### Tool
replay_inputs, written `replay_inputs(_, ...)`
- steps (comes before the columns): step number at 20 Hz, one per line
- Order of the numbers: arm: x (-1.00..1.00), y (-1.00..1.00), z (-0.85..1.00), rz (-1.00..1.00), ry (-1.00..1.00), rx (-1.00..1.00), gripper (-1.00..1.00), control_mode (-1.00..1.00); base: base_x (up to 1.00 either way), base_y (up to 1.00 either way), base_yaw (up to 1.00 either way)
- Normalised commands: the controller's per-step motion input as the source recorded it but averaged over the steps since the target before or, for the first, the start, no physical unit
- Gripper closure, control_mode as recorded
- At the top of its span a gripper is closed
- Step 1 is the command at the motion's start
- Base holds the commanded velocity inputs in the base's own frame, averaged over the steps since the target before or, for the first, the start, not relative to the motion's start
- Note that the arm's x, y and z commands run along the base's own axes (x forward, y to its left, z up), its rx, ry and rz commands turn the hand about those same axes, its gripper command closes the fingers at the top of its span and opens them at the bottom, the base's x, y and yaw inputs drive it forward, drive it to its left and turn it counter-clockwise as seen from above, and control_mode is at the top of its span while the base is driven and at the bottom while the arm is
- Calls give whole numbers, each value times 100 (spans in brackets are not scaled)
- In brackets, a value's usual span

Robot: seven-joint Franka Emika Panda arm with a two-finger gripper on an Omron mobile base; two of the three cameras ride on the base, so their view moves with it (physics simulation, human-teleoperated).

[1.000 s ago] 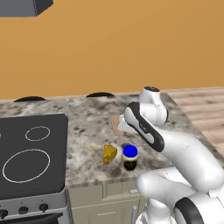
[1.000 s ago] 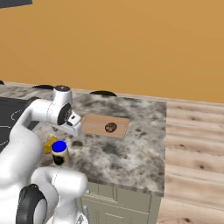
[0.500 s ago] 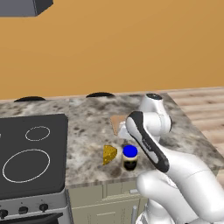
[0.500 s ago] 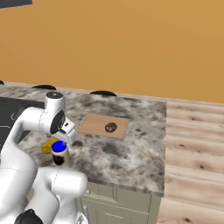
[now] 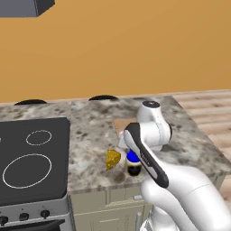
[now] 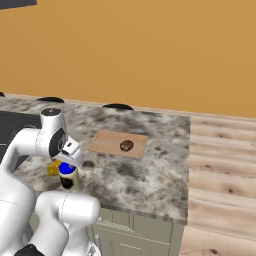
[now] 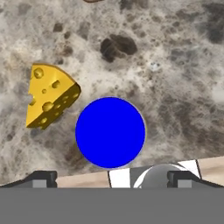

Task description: Retrieve the reheated potato from the microwave, then place the potato, cheese, and condiment on the cutting board.

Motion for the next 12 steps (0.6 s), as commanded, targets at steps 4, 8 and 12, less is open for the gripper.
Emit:
replay_inputs(4,5,0,0,0,2,-7,-100,-100,0,0,0)
replay_inputs(8,4,0,0,0,6,0,-100,-100,0,0,0)
replay_inputs(12,4,0,-6,0,3,0,-100,-100,0,0,0)
